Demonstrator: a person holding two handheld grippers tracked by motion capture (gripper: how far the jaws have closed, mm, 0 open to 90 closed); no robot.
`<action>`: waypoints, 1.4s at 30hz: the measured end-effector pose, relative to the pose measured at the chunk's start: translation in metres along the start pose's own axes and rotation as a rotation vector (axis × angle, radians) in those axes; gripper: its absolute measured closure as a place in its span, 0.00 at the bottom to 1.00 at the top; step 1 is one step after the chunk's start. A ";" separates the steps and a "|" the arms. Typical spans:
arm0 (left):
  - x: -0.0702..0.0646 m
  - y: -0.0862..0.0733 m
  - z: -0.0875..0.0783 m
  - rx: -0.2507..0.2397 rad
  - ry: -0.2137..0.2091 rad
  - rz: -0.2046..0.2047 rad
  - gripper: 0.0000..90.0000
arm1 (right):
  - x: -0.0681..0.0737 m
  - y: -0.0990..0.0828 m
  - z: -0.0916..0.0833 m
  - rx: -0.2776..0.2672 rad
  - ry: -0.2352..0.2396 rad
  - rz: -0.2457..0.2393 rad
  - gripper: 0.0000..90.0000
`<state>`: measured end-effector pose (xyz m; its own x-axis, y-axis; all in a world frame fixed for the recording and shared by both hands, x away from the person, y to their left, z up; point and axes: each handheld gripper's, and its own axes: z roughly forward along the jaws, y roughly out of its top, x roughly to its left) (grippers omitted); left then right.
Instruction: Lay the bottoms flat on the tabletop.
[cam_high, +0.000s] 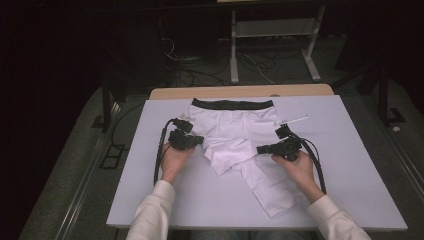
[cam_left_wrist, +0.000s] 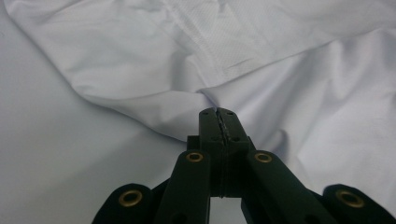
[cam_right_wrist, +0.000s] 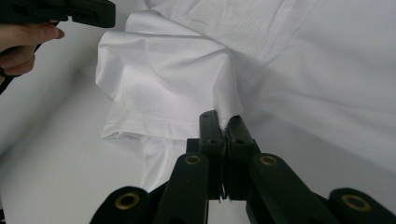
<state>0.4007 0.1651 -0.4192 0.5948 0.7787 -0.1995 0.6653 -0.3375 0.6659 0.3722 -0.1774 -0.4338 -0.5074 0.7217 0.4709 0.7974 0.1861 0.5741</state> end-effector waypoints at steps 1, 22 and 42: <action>-0.001 -0.002 -0.003 -0.008 -0.011 -0.013 0.97 | 0.000 0.000 0.000 0.001 -0.001 -0.001 0.97; -0.035 -0.030 -0.017 -0.021 -0.149 0.053 0.77 | 0.002 -0.002 0.001 0.008 0.002 -0.003 0.96; -0.065 -0.055 0.003 -0.013 -0.221 0.245 0.60 | 0.004 -0.005 0.006 0.030 -0.002 -0.011 0.96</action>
<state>0.3267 0.1311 -0.4452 0.8208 0.5412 -0.1829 0.4856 -0.4925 0.7222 0.3682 -0.1711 -0.4385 -0.5155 0.7210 0.4631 0.8011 0.2136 0.5592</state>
